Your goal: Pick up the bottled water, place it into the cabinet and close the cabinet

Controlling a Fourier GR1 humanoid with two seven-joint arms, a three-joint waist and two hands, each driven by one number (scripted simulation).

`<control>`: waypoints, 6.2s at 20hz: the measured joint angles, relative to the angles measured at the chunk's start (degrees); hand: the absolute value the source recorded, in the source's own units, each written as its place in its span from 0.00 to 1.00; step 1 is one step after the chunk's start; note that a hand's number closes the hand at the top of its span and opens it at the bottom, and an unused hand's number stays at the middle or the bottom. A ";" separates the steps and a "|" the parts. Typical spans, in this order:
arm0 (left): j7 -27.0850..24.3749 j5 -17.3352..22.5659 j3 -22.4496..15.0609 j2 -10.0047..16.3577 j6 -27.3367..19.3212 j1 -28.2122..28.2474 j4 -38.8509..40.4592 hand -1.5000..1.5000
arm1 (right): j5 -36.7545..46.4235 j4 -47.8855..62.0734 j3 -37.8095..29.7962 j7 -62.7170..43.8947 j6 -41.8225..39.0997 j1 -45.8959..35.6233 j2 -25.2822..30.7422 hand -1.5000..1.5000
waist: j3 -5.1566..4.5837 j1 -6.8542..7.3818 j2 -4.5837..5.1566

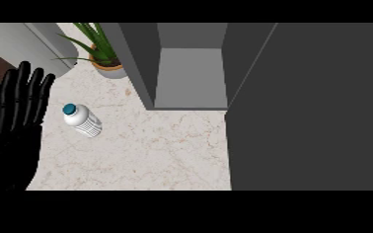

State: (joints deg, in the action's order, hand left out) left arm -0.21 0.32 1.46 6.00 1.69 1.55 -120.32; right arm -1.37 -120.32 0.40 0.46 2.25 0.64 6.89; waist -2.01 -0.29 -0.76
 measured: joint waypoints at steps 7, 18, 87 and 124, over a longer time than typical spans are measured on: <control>-0.08 2.76 2.15 -0.68 -0.44 -2.64 4.80 0.00 | -1.64 -4.69 2.36 -0.50 -3.60 5.43 0.21 0.00 | 1.66 0.01 0.79; 14.68 14.14 4.02 -5.03 -6.05 3.56 4.08 0.00 | -17.85 -8.21 4.73 -9.44 -8.08 16.39 -2.35 0.00 | 2.00 0.13 0.68; -31.57 14.48 23.86 11.06 18.87 -18.14 92.70 0.00 | -15.58 -7.65 7.11 6.37 -22.78 35.65 -3.97 0.00 | 1.91 -0.65 0.94; -35.74 13.90 23.49 8.26 29.20 -29.26 109.33 1.00 | -12.59 -3.16 10.17 7.10 -21.65 32.49 -5.78 0.00 | 1.84 -1.29 1.23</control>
State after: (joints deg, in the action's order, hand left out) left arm -35.95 14.21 24.95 14.27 30.89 -27.71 -11.00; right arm -13.96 -123.48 10.56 7.57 -19.40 33.13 1.11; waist -0.18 -1.58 0.47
